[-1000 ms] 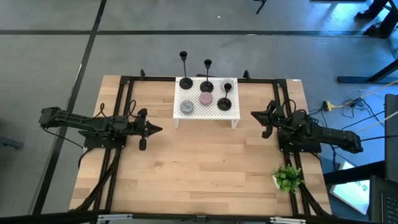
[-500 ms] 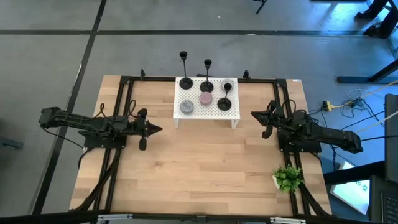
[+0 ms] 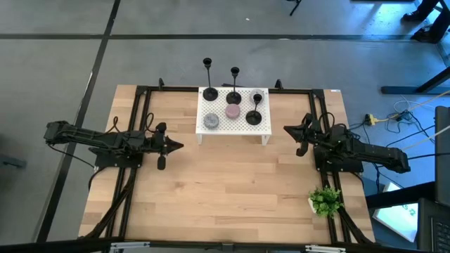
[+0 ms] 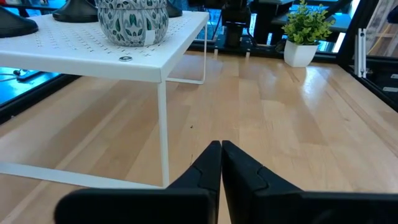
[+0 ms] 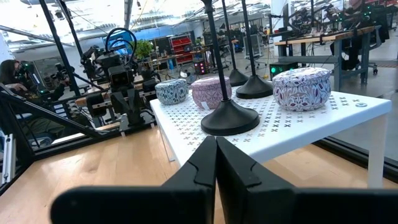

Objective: Pick & Place candle stick holders
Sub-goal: Return to Home Position

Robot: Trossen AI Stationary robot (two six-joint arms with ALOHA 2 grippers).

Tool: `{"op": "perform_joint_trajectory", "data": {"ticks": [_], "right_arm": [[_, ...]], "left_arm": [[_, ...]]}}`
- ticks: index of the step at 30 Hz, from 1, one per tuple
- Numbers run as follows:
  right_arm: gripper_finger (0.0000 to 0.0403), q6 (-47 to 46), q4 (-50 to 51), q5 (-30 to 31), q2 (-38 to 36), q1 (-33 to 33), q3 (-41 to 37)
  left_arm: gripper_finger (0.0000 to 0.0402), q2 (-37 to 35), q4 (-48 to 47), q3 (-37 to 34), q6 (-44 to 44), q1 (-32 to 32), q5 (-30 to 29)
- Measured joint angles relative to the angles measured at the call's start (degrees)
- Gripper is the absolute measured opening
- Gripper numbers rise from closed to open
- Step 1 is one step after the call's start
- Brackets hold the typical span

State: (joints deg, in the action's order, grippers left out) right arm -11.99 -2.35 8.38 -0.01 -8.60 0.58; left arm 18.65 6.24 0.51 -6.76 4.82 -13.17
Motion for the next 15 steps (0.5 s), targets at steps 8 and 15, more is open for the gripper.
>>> {"op": "perform_joint_trajectory", "data": {"ticks": [8, 15], "right_arm": [[0.001, 0.0, -0.02, 0.0, 0.0, 0.0, 0.0], [0.001, 0.0, -0.02, 0.0, 0.0, 0.0, 0.0]], "left_arm": [[0.0006, 0.0, 0.0, 0.0, 0.0, 0.0, 0.0], [0.0006, 0.0, -0.03, -0.01, 0.04, 0.0, 0.0]]}}
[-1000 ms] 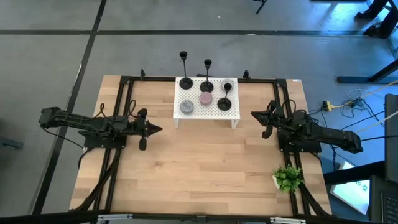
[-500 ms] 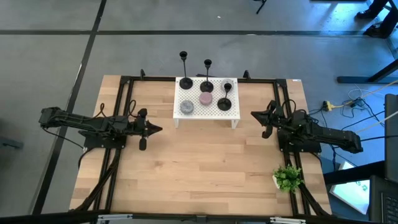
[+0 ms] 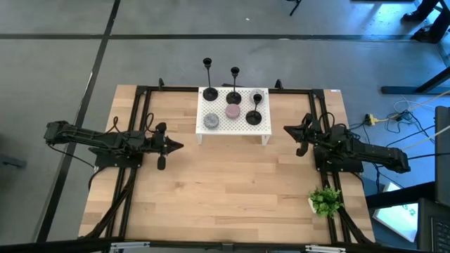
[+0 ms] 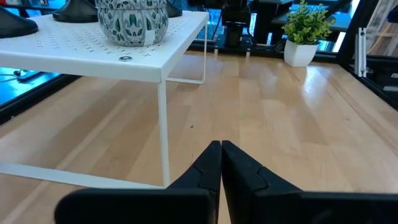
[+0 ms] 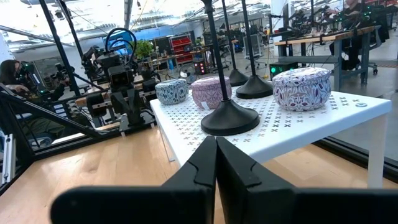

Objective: Pick & Place candle stick holders
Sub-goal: Return to Home Position

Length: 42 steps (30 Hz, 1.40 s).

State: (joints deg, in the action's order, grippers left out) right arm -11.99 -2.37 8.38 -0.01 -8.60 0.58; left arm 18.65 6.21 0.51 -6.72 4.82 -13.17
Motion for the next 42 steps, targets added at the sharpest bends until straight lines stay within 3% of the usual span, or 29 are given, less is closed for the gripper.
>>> {"op": "perform_joint_trajectory", "data": {"ticks": [13, 22, 28, 33, 42], "right_arm": [[0.001, 0.01, 0.01, 0.0, 0.0, 0.0, 0.0], [0.001, 0.02, 0.02, 0.01, 0.0, 0.0, 0.0], [0.001, 0.0, 0.02, 0.0, 0.0, 0.0, 0.0], [0.001, 0.0, 0.02, 0.0, 0.0, 0.0, 0.0], [0.001, 0.02, 0.0, 0.0, 0.0, 0.0, 0.0]], "left_arm": [[0.0006, -0.02, 2.06, -0.02, 6.95, -0.04, -2.54], [0.0008, -0.16, 15.76, -0.02, 9.27, -0.04, 4.19], [0.0004, -1.99, 12.22, -0.02, 0.79, -0.07, 5.96], [0.0006, -7.23, 11.01, -0.02, 4.64, -0.04, 10.34], [0.0004, -18.64, -2.25, -0.02, 6.41, -0.08, 6.4]]}}
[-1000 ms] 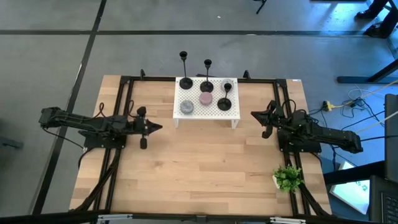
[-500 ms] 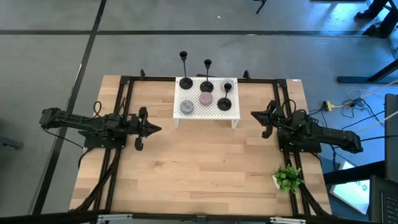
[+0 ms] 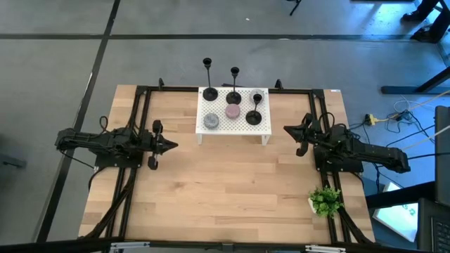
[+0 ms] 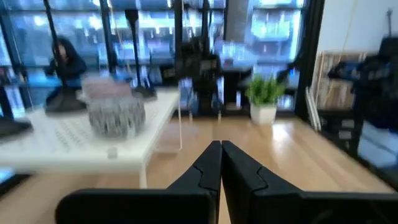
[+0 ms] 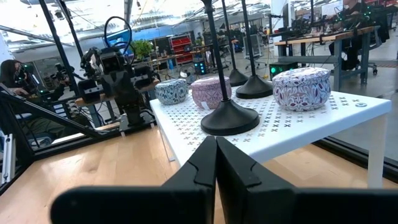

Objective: Pick & Place candle stick holders
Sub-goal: Return to Home Position

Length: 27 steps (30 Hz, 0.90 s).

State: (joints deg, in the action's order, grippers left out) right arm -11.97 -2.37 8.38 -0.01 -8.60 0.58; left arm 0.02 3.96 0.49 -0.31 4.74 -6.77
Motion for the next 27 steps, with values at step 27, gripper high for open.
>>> {"op": "perform_joint_trajectory", "data": {"ticks": [27], "right_arm": [[0.001, 0.0, 0.02, 0.0, 0.0, 0.02, -0.02]], "left_arm": [[0.0004, 0.15, -2.53, 0.0, -1.48, -3.4, 2.07]]}}
